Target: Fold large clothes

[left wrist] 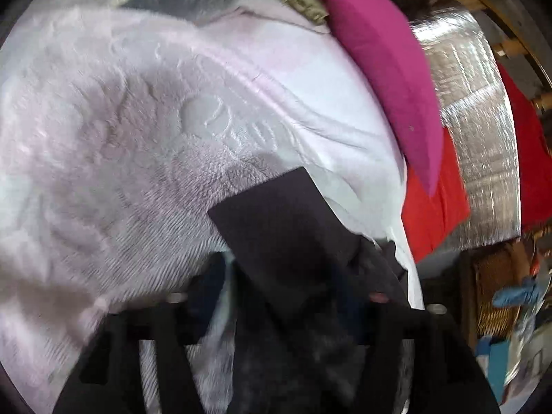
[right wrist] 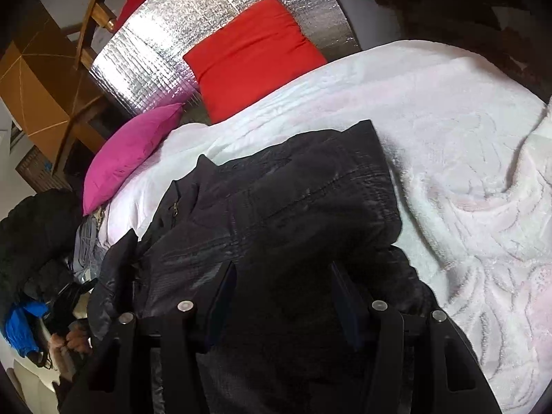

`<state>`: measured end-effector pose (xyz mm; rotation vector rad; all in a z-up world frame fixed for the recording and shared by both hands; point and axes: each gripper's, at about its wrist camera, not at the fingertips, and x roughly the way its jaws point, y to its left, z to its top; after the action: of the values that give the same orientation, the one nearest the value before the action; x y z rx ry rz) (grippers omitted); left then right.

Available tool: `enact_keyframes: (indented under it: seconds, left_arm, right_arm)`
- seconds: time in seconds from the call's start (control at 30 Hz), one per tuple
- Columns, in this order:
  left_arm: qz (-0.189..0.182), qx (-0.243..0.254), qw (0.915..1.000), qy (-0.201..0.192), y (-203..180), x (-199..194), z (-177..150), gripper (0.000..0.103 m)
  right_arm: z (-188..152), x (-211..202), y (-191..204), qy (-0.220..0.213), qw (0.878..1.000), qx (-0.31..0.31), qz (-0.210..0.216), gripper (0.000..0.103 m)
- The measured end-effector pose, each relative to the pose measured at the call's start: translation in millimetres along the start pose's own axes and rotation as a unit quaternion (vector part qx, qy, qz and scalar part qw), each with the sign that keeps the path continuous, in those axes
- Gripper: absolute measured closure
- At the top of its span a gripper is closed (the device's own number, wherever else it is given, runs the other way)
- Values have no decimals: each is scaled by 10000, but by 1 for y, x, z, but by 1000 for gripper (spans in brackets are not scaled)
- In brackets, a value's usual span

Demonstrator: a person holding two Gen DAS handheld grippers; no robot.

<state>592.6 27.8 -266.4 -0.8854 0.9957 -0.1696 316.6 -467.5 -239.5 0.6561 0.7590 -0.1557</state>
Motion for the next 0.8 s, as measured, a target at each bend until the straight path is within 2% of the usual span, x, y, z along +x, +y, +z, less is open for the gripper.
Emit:
enact_keyframes:
  seconds: [0.03,0.1,0.13,0.2,0.3,0.4,0.5,0.53,0.57,0.6,0.67,0.73,0.77,0.8]
  left_arm:
    - [-36,-10,9999,-108,-1,1,2,64]
    - [24,215,9990,-386,-12,-2,2,82]
    - [113,334,9983,-466,-17,-3,2,86]
    - [238,593,9961,-609,-31,-11,-2,91]
    - [359,1173,9893,-792,-68,-31,-21,92]
    - [93,1995,9754,-933,-122,-53,-59,92]
    - [-295,2973,9509,-812,-177,-71,-119,92]
    - [-523,3363,9384,-606,-197,-72,-150,91]
    - [-637,3597,9299,-420,-208,-73,-170,77]
    - [-754,3914,9171,-81,-219,-69,-197,50]
    - [-764,4467,8905,395,-228,-63,-244,21]
    - [-559,4761,8773,239,-225,-66,-267,21]
    - [-415,4823,8748,187,-221,-66,-269,21]
    - [-319,4743,8796,140,-215,-70,-264,21]
  right_arm:
    - [0,0,1,-4,10000,-38,-21,44]
    - [-2,0,2,1,9999,-137,-57,44]
    - [-2,0,2,3,9999,-157,-65,44]
    - [-2,0,2,10,9998,-190,-70,44]
    - [-1,-2,1,-12,9999,-138,-82,44]
    - [0,-8,-2,-66,10000,5,-48,44]
    - [1,-21,-7,-225,9997,135,-29,44]
    - [1,-25,-8,-271,9995,176,-19,44]
    - [2,-30,-11,-322,9992,240,9,44]
    - [2,-34,-13,-353,9989,300,41,44]
    - [2,-41,-20,-401,9978,506,143,44]
    - [4,-43,-24,-361,9967,660,301,44]
    - [5,-44,-25,-341,9961,718,376,41]
    - [5,-44,-26,-335,9956,761,429,39]
